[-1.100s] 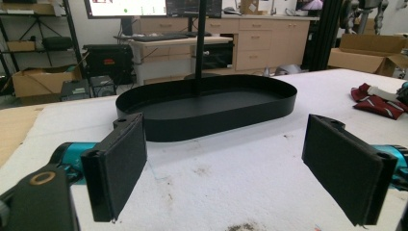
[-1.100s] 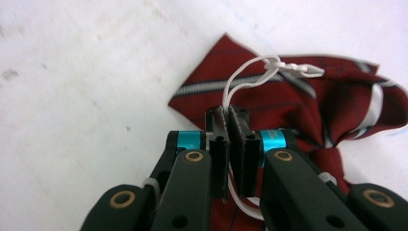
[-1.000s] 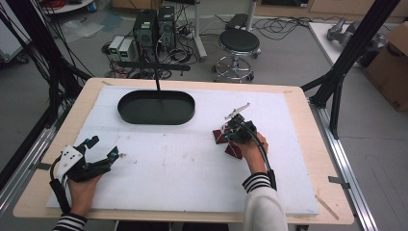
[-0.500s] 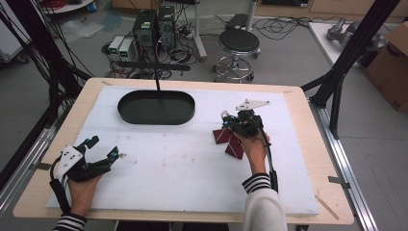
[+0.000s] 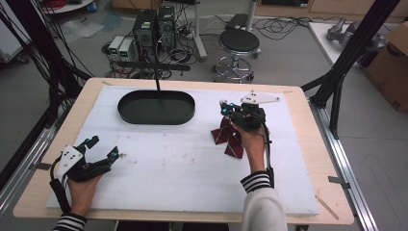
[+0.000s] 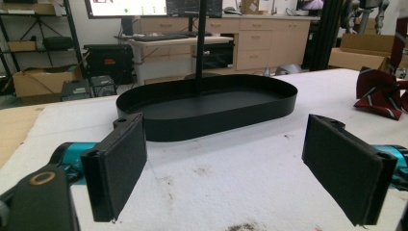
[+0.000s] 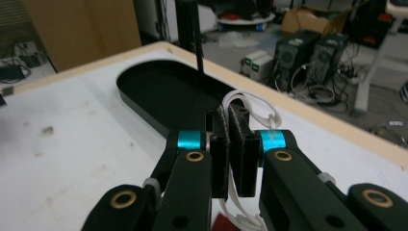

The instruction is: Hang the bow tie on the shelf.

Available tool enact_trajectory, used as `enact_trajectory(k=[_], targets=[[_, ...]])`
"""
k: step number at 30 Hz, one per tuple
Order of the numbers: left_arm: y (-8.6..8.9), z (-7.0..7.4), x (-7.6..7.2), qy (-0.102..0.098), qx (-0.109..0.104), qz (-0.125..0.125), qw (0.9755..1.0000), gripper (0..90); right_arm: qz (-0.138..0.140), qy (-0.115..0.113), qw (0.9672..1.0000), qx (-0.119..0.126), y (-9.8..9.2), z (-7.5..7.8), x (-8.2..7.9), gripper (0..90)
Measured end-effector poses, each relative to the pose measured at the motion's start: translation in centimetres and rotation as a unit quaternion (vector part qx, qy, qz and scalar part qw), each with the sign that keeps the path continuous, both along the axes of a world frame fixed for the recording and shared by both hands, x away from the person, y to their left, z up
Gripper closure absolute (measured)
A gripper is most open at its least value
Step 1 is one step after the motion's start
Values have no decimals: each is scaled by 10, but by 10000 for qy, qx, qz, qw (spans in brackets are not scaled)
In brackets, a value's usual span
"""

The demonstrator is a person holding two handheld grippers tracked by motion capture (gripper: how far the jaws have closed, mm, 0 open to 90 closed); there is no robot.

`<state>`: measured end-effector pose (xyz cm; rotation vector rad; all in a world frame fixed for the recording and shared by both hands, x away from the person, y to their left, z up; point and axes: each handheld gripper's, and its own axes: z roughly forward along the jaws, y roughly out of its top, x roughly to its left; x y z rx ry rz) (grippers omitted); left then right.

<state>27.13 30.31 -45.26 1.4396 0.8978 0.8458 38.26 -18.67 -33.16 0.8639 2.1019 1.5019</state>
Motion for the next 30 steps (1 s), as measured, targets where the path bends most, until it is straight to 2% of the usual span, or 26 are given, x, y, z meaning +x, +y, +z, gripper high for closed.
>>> enact_trajectory(k=[2,3,5,15,20,24,30], targets=[[0,0,0,-1,-12,-4,10000,161,29,-39,10000,39,2,3,0,872],[0,0,0,-4,-13,-3,10000,162,108,-132,9998,44,10,12,1,872],[0,0,0,5,2,3,10000,162,178,-226,9995,93,17,19,1,872],[0,0,0,-1,-21,8,10000,162,461,-349,9982,153,54,41,12,871],[0,0,0,-4,-33,10,10000,162,516,-373,9978,192,66,48,17,871],[0,0,0,-6,-40,4,10000,162,601,-467,9970,168,83,59,26,871],[0,0,0,-5,-42,1,10000,162,746,-456,9959,220,101,67,39,871]])
